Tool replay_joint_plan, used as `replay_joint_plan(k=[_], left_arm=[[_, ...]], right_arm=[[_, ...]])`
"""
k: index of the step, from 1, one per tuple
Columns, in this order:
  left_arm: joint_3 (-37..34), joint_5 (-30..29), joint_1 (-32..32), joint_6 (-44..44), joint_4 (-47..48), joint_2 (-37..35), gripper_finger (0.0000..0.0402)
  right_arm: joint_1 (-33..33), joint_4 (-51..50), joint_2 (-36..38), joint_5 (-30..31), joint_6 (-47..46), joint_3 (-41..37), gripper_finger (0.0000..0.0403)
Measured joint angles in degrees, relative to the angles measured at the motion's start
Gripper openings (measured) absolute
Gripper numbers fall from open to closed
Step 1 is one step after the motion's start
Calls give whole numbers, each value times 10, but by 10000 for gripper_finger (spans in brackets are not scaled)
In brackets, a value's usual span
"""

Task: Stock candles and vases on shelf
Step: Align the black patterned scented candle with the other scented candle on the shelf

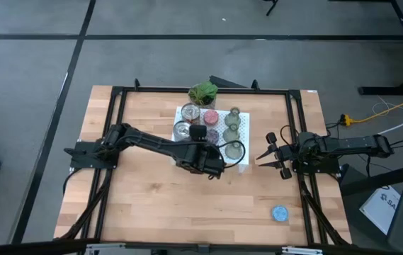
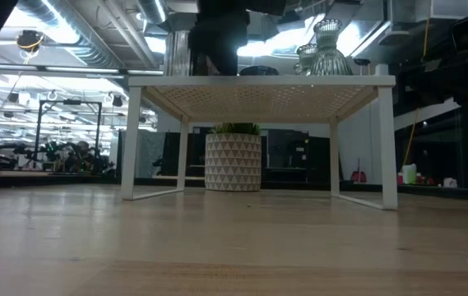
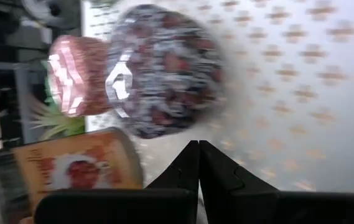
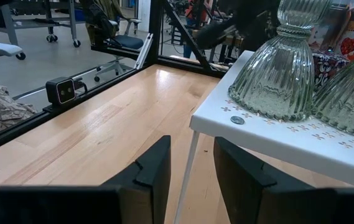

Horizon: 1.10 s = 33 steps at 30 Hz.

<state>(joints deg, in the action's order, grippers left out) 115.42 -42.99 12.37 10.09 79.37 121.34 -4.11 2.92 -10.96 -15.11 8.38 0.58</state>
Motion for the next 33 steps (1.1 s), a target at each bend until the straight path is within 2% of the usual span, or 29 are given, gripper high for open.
replay_joint_plan(k=[4, 15, 24, 33], left_arm=[[0, 26, 13, -18, -3, 0, 1], [0, -24, 19, -122, -125, 0, 2], [0, -24, -14, -113, -124, 0, 2], [0, -25, -3, -103, -141, 0, 2]], right_arm=[[0, 0, 0, 0, 0, 0, 124], [0, 0, 0, 0, 0, 0, 124], [0, 0, 0, 0, 0, 0, 124], [0, 0, 0, 0, 0, 0, 124]])
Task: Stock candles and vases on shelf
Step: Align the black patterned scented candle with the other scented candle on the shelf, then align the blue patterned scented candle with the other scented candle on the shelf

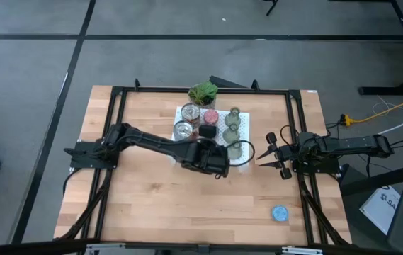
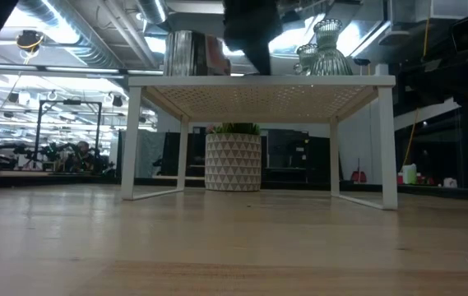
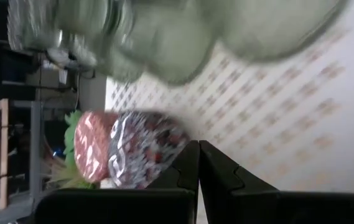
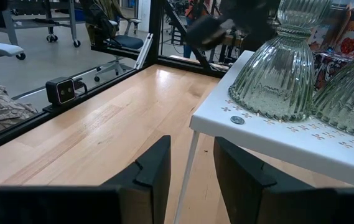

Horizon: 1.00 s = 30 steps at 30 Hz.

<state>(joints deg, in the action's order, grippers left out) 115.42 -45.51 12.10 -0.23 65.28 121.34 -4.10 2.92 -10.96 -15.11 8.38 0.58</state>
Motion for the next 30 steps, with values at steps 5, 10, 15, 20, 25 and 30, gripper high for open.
replay_joint_plan(k=[5, 10, 15, 20, 25, 30], left_arm=[[6, 0, 36, -1, -64, -1, 3], [20, 0, 66, -1, -133, -2, 9], [20, -8, 78, 5, -219, -2, 33], [20, 7, 81, -4, -299, -2, 86], [20, 26, 81, -5, -348, -2, 160], [20, 26, 84, -5, -339, -3, 233]], right_arm=[[0, 0, 0, 0, 0, 0, 124], [0, 0, 0, 0, 0, 0, 124], [0, 0, 0, 0, 0, 0, 124], [0, 0, 0, 0, 0, 0, 124], [0, 0, 0, 0, 0, 0, 124], [0, 0, 0, 0, 0, 0, 124]])
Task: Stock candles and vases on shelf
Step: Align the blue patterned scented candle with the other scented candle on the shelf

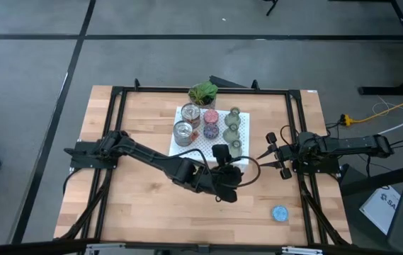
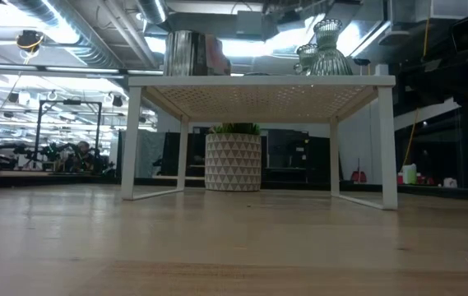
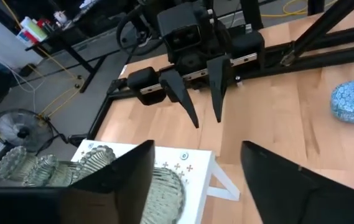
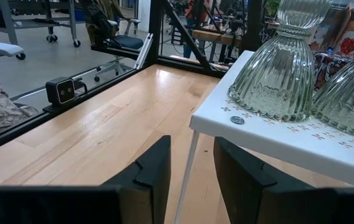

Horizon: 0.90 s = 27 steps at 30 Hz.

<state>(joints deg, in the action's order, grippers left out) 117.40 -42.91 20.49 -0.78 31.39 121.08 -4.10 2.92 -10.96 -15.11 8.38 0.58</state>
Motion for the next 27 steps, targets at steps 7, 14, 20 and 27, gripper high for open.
replay_joint_plan(k=[7, 14, 20, 27], left_arm=[[-3, -21, 31, 0, 44, 0, 264], [-109, -107, 70, 12, 4, -1, 252], [-206, -110, 93, 24, -121, -33, 249], [-363, 69, 94, -9, -347, -124, 249]], right_arm=[[0, 0, 0, 0, 0, 0, 124], [0, 0, 0, 0, 0, 0, 124], [0, 0, 0, 0, 0, 0, 124], [-1, 29, 0, -22, -158, 0, 124]])
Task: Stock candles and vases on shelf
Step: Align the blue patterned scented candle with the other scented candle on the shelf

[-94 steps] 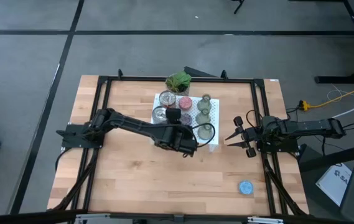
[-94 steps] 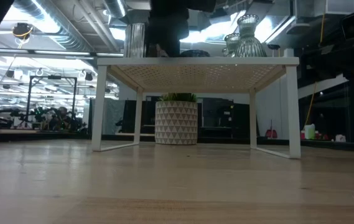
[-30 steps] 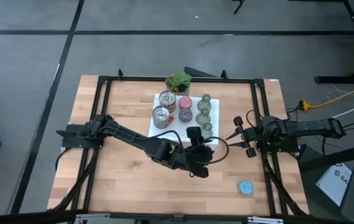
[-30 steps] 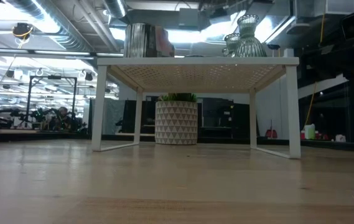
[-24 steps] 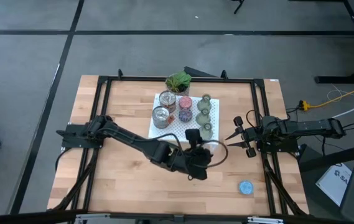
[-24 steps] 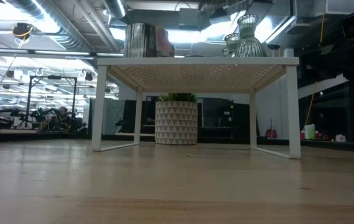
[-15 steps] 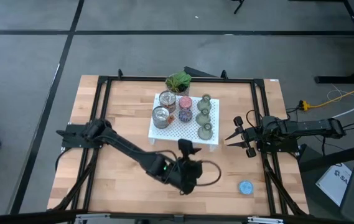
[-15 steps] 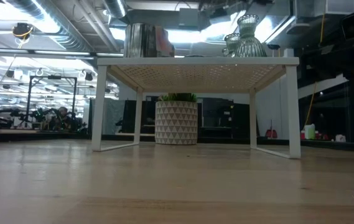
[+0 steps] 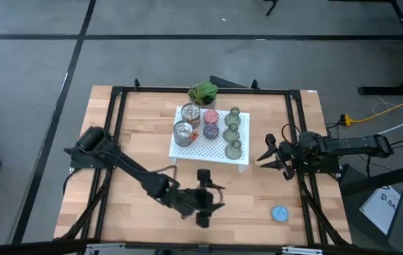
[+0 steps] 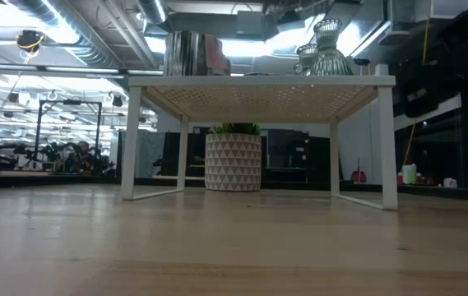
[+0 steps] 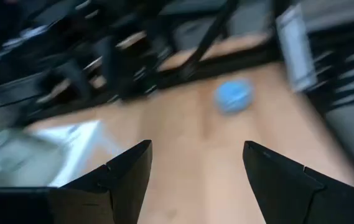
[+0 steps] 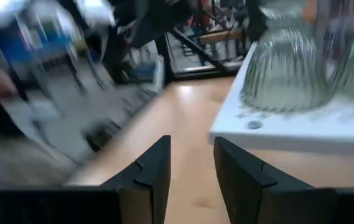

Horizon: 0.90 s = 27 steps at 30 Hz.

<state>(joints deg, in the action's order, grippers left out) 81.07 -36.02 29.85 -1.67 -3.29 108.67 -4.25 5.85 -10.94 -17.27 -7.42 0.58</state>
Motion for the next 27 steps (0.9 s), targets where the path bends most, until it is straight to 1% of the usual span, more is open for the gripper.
replay_joint_plan(k=[2, 4, 5, 7, 10, 14, 17, 19, 23, 24, 27], left_arm=[[-36, 62, 0, -2, -62, -22, 249], [-64, 104, 0, 11, -95, -33, 249], [-72, 116, 1, 18, -99, -34, 249], [-82, 126, 1, 38, -101, -33, 249], [-85, 126, 2, 59, -100, -30, 249], [-85, 125, -1, 62, -98, -27, 249], [-85, 106, -3, 60, -99, -28, 249], [-85, 88, -5, 59, -101, -28, 249], [-85, 86, -4, 67, -100, -28, 249], [-85, 85, -4, 67, -100, -28, 249], [-85, 64, -2, 68, -100, -28, 249]], right_arm=[[0, 15, 0, -4, -128, 0, 124], [0, 22, 0, -6, -214, 0, 124], [0, 21, 0, -14, -230, 0, 124], [-1, 18, 0, -31, -233, 0, 124], [-1, 23, -3, -55, -267, 0, 124], [-10, 50, -3, -52, -331, 0, 124], [-10, 101, -3, -25, -354, 0, 124], [-10, 108, -3, -3, -354, 0, 124], [-10, 108, -4, 3, -355, 0, 125], [-10, 109, -5, 12, -367, 0, 127], [-10, 107, -13, 36, -452, 8, 136]])
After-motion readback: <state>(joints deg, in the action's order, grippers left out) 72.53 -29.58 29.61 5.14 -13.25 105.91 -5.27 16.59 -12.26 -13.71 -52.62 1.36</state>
